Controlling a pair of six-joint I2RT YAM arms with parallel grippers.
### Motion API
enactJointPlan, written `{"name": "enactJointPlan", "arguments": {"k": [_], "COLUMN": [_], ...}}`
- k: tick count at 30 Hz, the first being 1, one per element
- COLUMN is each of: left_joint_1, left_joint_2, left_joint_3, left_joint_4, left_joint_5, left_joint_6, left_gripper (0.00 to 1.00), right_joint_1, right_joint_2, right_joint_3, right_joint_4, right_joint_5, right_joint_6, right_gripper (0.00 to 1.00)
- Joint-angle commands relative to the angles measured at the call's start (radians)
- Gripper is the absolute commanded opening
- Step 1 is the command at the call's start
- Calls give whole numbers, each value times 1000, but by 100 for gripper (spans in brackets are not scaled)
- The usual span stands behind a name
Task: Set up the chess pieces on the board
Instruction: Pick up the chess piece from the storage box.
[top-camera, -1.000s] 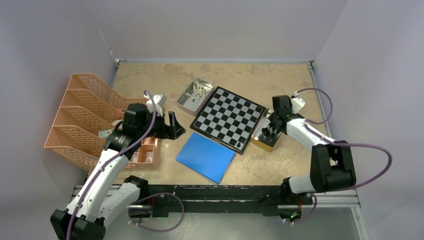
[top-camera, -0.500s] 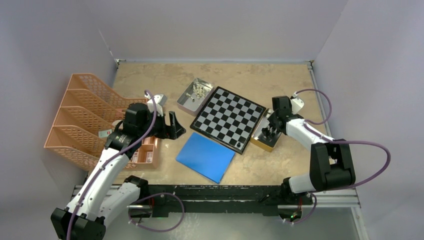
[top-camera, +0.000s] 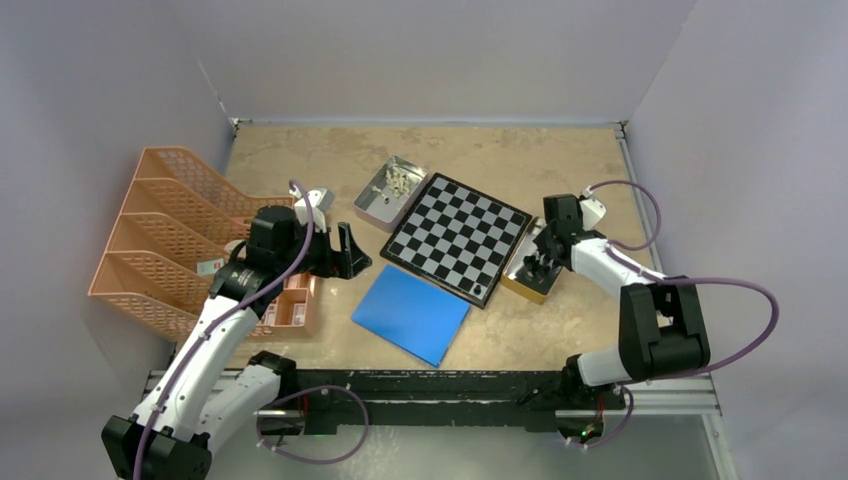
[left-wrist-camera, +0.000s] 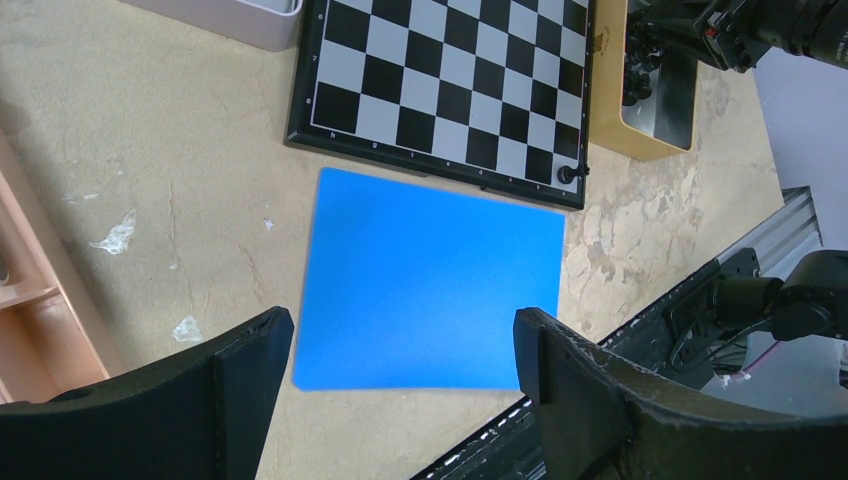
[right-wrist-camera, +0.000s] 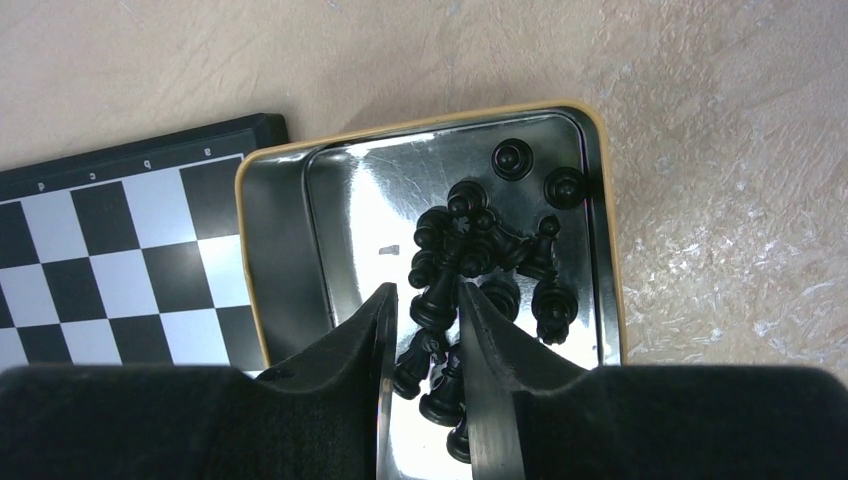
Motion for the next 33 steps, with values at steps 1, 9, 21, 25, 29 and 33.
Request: {"name": "enactJointPlan", "arguments": {"k": [1,9,21,25,29,33], "left_joint_1": [-6,-6,-6,-5,-6,-6], "left_joint_2": [-1,1,2,2,2,2], "left_joint_3": [5,7,7,7,7,7], "left_joint_4": [27,28,27,27,27,27], "left_joint_5": [11,11,12,12,12,13], "left_joint_6": [2,2,2,2,1,0], "left_gripper": [81,81,81,81,81,81], "right_joint_1": [-5,-4,-4,-5,-5,-5], "right_joint_2": [7,-1,-3,-11,-34,-29], "right_joint_3": [-7,-12,5,25,40,42], "right_joint_4": [27,30,19,-20,-55,-74], "right_joint_5": [-8,-10,-82,-107,-109,-107], "right_joint_6": [9,6,-10,-6,-6,-2], "right_gripper": [32,31,29,31,33,35]}}
